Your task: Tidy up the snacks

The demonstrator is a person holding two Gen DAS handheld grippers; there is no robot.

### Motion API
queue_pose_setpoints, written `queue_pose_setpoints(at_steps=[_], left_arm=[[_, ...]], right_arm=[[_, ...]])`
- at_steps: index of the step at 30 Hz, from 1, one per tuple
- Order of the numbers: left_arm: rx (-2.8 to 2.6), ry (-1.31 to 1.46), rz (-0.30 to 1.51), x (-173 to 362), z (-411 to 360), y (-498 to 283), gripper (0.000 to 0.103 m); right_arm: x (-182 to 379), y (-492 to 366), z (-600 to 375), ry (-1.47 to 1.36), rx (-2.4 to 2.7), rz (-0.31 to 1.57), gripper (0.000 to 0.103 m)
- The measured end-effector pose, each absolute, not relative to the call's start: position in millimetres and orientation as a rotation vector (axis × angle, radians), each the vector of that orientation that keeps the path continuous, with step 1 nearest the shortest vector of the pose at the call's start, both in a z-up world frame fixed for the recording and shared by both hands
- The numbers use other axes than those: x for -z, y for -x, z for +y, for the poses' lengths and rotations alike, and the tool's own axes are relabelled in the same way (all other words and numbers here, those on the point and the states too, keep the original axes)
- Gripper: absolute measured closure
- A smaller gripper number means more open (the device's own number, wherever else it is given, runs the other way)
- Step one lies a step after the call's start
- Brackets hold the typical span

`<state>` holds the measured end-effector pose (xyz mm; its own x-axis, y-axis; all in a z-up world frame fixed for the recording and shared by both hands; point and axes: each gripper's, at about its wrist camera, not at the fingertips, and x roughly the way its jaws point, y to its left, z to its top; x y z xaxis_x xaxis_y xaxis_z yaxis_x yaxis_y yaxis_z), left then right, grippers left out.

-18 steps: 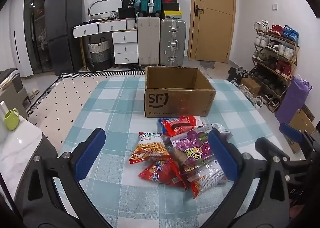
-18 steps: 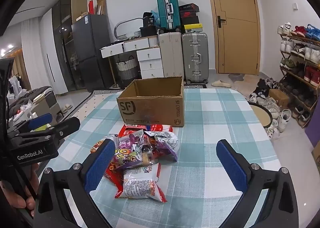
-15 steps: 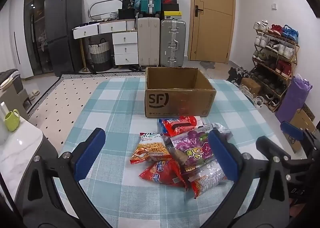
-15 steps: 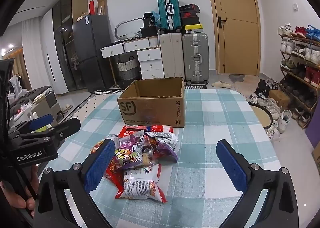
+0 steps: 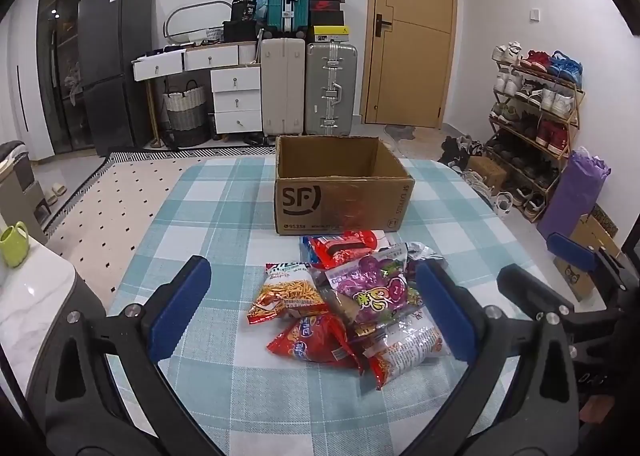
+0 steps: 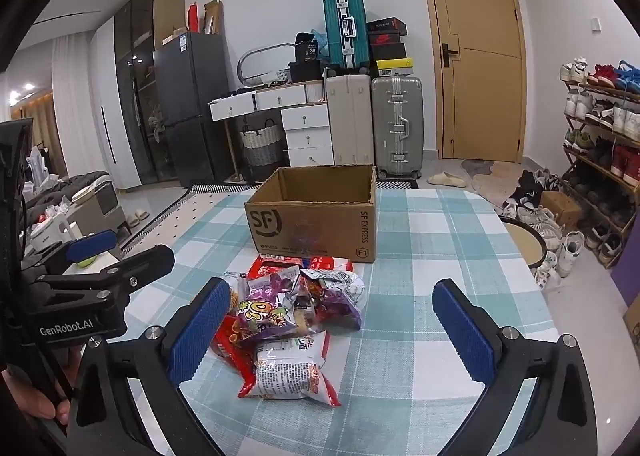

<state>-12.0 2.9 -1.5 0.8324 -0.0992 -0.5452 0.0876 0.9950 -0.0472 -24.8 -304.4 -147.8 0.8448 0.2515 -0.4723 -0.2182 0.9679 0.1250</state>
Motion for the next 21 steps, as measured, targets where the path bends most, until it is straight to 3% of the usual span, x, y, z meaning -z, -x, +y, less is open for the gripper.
queue_pose_setpoints(at_steps=[21], left_arm=[[0.09, 0.01, 0.567, -2.1, 2.7, 17.2, 0.0]], right_arm=[[144.4, 29.9, -301.0, -0.061, -0.252, 0.499, 0.0]])
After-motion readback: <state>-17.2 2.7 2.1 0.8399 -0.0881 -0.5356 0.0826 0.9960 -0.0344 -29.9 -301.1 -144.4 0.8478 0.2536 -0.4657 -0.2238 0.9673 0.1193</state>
